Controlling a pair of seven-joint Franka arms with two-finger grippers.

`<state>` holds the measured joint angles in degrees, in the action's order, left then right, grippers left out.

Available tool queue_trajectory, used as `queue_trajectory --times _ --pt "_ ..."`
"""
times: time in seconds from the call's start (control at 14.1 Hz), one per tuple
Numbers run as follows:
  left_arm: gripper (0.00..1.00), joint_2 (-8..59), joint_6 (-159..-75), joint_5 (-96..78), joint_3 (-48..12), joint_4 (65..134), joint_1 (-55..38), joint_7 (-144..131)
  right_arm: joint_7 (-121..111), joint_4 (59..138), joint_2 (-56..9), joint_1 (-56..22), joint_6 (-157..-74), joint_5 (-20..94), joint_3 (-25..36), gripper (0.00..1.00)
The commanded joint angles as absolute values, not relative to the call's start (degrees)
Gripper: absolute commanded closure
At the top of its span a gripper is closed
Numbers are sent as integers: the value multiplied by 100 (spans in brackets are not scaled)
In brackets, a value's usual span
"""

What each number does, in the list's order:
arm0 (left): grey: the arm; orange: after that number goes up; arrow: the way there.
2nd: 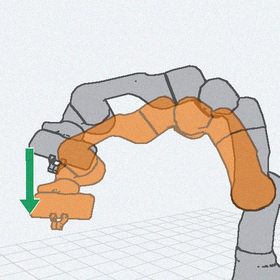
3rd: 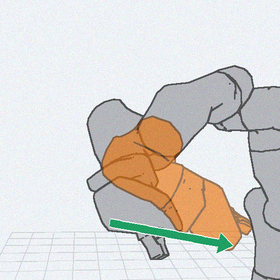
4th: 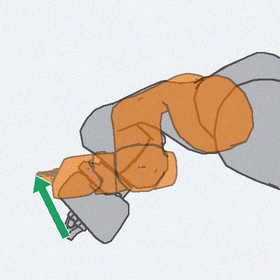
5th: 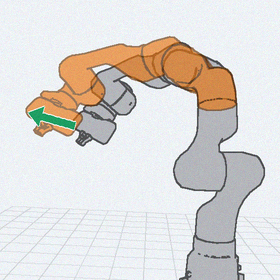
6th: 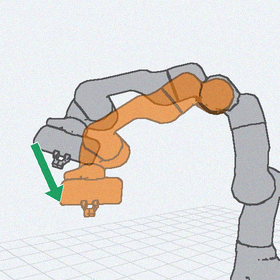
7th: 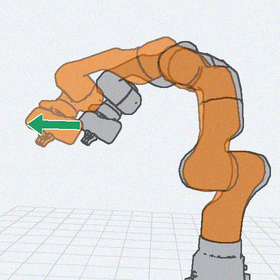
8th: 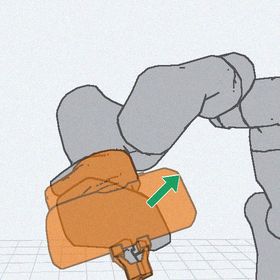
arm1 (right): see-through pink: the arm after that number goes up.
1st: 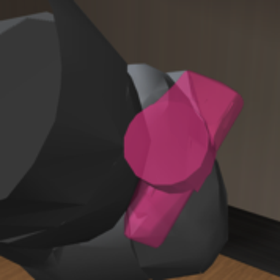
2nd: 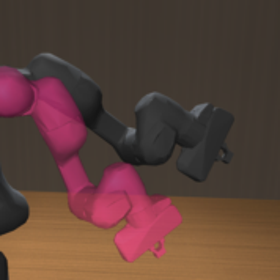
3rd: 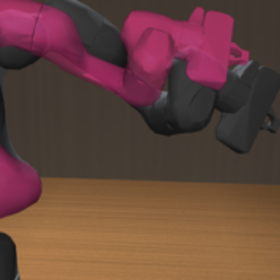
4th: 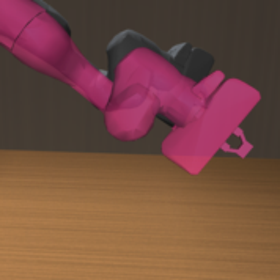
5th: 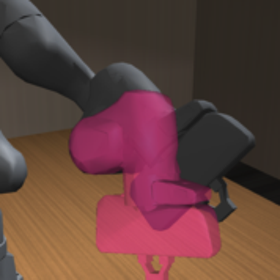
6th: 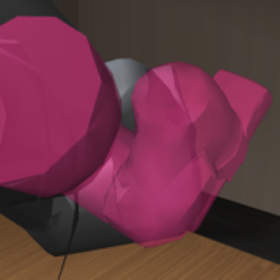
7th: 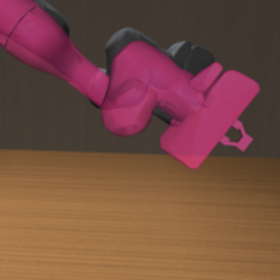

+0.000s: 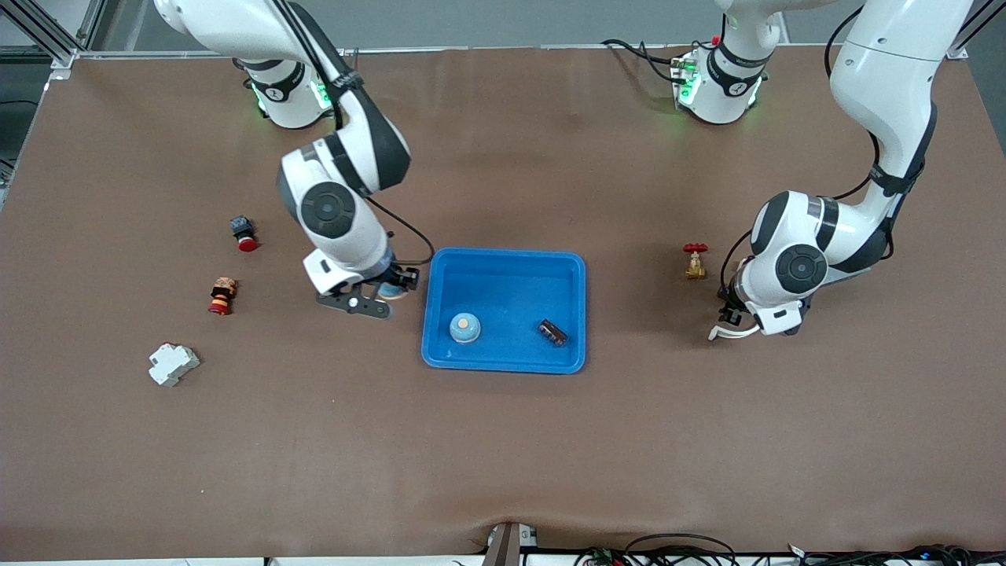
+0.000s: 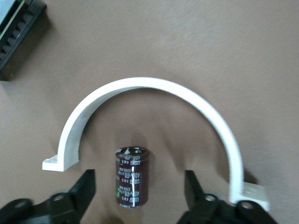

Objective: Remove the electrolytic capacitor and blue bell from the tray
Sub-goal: 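Set the capacitor by the arc while the right gripper carries the bell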

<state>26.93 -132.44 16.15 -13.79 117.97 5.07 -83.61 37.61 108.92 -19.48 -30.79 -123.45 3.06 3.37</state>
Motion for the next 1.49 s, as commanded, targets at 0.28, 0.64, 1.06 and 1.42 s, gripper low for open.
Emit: queue_trajectory --times 0.28,0.64,1.06,1.42 --pt "0 3198 -12429 1216 -1494 10137 -279 -8560 2611 12778 -994 -2479 -13622 334 255 100" --pt "0 3945 -12419 932 -1494 8879 -1010 -8587 2294 13507 -984 -2277 -14606 334 255 100" --pt "2 4351 -12498 949 -1407 8323 -1889 -8744 1785 13710 -1055 -1847 -14993 334 246 100" --pt "11 4666 -12779 984 -1406 8174 -2354 -9280 1310 13939 -1186 -1512 -15441 343 237 100"
